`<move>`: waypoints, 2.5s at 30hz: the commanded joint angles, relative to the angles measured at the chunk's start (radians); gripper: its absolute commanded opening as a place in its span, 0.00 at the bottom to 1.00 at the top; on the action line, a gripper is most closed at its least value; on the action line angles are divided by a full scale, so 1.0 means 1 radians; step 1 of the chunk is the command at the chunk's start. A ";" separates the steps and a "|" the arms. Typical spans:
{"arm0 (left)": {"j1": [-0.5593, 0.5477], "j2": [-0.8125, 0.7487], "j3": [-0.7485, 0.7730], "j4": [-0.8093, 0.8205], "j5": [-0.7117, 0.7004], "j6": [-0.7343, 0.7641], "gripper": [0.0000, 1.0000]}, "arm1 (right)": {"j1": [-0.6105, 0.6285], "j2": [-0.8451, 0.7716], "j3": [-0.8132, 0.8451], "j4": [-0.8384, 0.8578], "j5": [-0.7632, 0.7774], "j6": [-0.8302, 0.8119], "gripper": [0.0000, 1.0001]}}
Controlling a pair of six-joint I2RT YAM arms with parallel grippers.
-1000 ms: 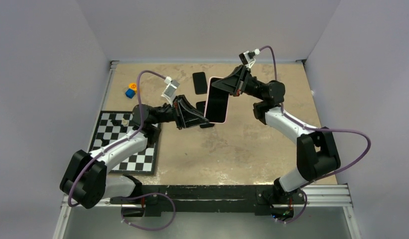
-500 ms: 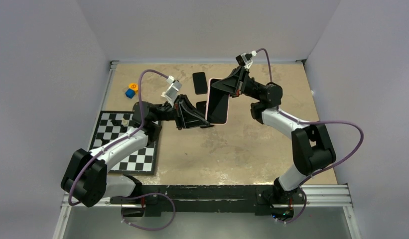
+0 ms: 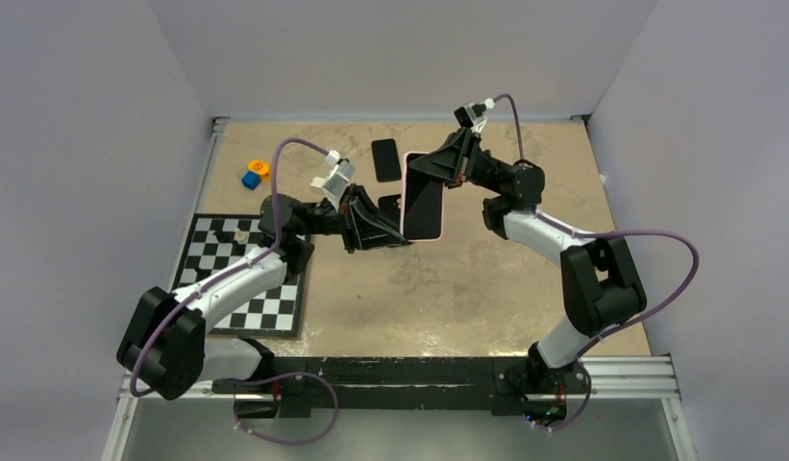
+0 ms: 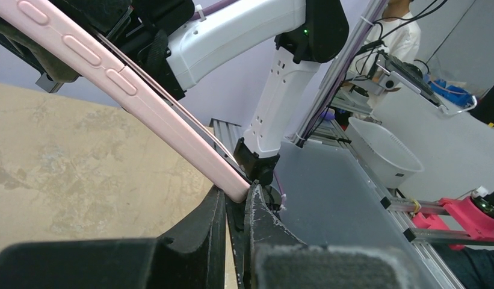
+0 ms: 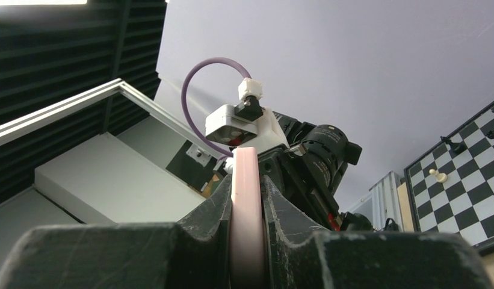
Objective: Take the phone out of the phone case
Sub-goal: Remove the phone case from the phone.
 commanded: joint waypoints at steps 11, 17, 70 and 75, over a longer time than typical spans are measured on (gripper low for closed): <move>0.005 -0.102 0.107 -0.588 -0.366 0.466 0.00 | 0.029 -0.062 0.013 0.027 0.067 0.109 0.00; 0.005 -0.127 0.157 -0.821 -0.574 0.484 0.00 | 0.039 -0.091 0.024 -0.030 0.066 0.056 0.00; -0.062 -0.125 0.001 -0.361 -0.400 -0.072 0.41 | -0.041 -0.216 0.024 -0.407 0.122 -0.328 0.00; -0.062 -0.119 -0.001 -0.367 -0.402 -0.068 0.39 | -0.039 -0.219 0.027 -0.399 0.122 -0.320 0.00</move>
